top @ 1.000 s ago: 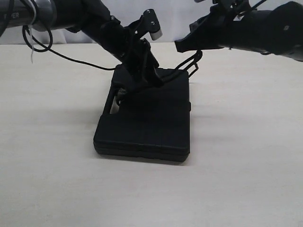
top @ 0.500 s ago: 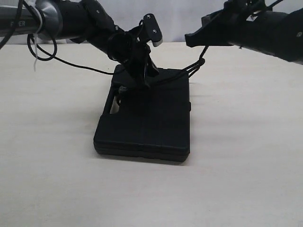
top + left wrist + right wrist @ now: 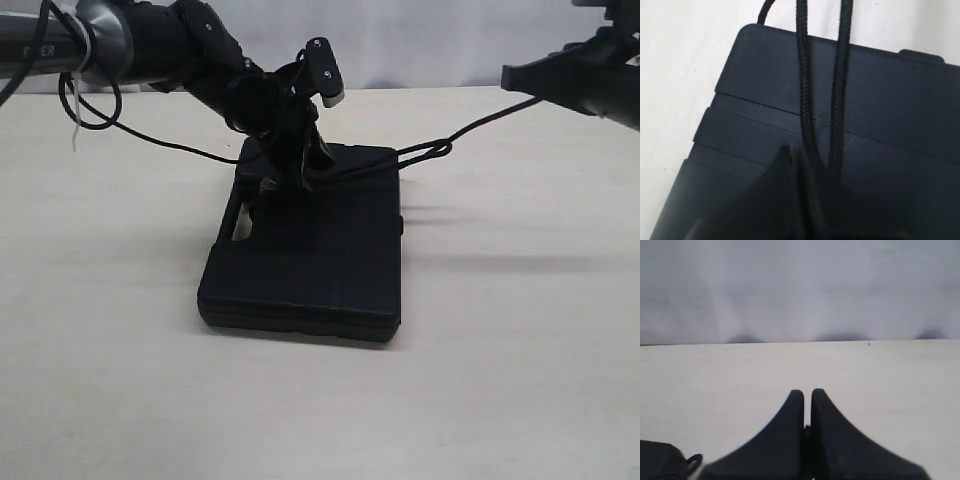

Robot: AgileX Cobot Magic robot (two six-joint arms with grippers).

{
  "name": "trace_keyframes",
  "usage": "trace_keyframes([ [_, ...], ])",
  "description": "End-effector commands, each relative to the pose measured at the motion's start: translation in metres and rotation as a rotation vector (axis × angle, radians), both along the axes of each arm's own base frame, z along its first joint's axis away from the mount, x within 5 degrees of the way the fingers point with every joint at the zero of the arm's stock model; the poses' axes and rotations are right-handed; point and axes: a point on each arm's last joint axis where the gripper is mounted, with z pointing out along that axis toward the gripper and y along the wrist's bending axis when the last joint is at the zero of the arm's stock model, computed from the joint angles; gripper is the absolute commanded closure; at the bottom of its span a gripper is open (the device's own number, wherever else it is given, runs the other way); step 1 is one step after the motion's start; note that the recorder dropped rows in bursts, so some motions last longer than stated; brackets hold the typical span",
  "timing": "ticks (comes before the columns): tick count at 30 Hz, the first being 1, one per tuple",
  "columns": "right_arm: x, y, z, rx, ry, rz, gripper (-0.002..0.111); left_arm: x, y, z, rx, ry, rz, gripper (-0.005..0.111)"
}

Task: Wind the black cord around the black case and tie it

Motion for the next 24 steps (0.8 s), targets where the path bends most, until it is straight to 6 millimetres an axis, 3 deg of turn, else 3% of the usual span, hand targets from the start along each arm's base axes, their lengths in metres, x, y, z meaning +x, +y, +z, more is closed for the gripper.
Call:
trace_keyframes([
  [1,0.003,-0.023,-0.016,0.017,0.027,-0.093,0.104,-0.001,-0.001,-0.001,-0.003,0.01,-0.007,0.103],
  [7,0.008,-0.026,-0.034,0.015,0.082,-0.099,0.104,-0.001,-0.001,0.0,-0.004,0.007,-0.004,0.074],
  [10,0.009,-0.026,-0.039,0.005,0.091,-0.097,0.104,-0.001,-0.001,0.0,-0.004,0.011,-0.007,0.066],
  [20,0.006,-0.02,-0.051,-0.014,0.216,-0.016,0.104,-0.002,-0.001,-0.001,-0.003,0.016,-0.011,0.065],
  [24,0.001,-0.018,-0.042,-0.011,0.215,0.005,0.104,-0.002,-0.001,-0.001,-0.003,0.018,-0.012,0.065],
])
